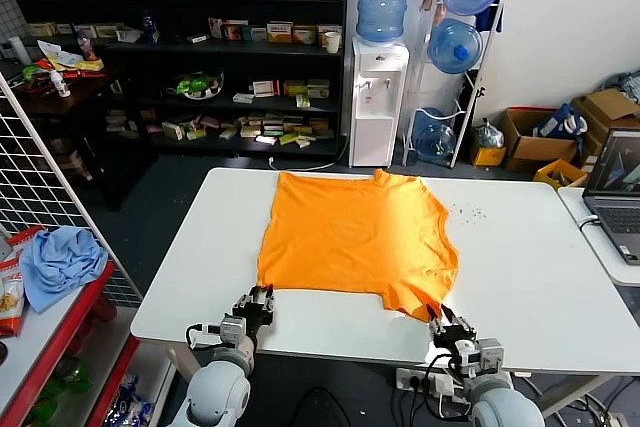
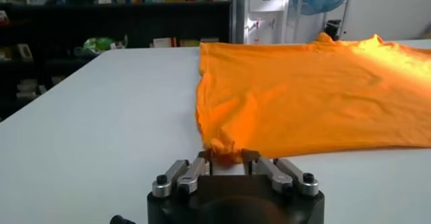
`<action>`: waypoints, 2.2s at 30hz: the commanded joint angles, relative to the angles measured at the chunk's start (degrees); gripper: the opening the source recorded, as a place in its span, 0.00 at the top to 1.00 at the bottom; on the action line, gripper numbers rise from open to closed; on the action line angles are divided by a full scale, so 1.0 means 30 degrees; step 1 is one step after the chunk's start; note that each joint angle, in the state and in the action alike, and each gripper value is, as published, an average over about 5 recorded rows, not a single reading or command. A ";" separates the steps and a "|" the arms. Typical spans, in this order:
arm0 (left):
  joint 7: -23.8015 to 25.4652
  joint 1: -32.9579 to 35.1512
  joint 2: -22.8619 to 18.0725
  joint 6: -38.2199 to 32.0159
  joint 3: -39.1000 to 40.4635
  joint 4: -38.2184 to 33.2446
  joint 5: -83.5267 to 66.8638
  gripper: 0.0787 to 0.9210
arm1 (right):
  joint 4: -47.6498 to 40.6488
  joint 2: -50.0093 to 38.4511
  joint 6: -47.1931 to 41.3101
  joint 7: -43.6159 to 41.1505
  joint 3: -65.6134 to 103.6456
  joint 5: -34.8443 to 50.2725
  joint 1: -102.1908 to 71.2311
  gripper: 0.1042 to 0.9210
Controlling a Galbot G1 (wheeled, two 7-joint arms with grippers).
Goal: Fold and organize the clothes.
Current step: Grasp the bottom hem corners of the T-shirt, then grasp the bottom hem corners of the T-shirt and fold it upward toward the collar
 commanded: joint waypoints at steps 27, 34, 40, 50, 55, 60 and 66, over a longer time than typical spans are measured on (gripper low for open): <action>-0.0521 0.6248 0.1897 -0.1507 -0.0454 -0.5794 0.0769 0.99 | 0.7189 -0.1811 -0.0096 0.0413 0.2182 -0.2685 -0.7681 0.98; -0.0675 0.6130 0.2049 -0.1562 -0.0275 -0.6146 0.1109 0.99 | 0.7418 -0.2081 0.0062 0.0635 0.2369 -0.2736 -0.7625 0.98; -0.0708 0.3871 0.2053 -0.1623 -0.0053 -0.5156 0.1356 0.99 | 0.5836 -0.2786 0.1324 0.0516 0.2177 -0.2602 -0.5057 0.98; -0.0795 0.0287 0.2242 -0.1632 0.0754 -0.2040 0.1279 0.99 | 0.0847 -0.4421 0.4060 -0.0165 0.0697 -0.2311 0.0482 0.98; -0.0843 -0.1037 0.2372 -0.1591 0.1260 -0.0708 0.1022 0.99 | -0.1045 -0.4995 0.4386 -0.0348 -0.0559 -0.2227 0.2884 0.98; -0.0834 -0.2186 0.2558 -0.1496 0.1797 0.0388 0.0797 0.99 | -0.2750 -0.5077 0.4271 -0.0475 -0.1736 -0.1921 0.5025 0.98; -0.0810 -0.3200 0.2611 -0.1428 0.2149 0.1311 0.0620 0.99 | -0.4592 -0.4774 0.4012 -0.0544 -0.2806 -0.1429 0.6815 0.98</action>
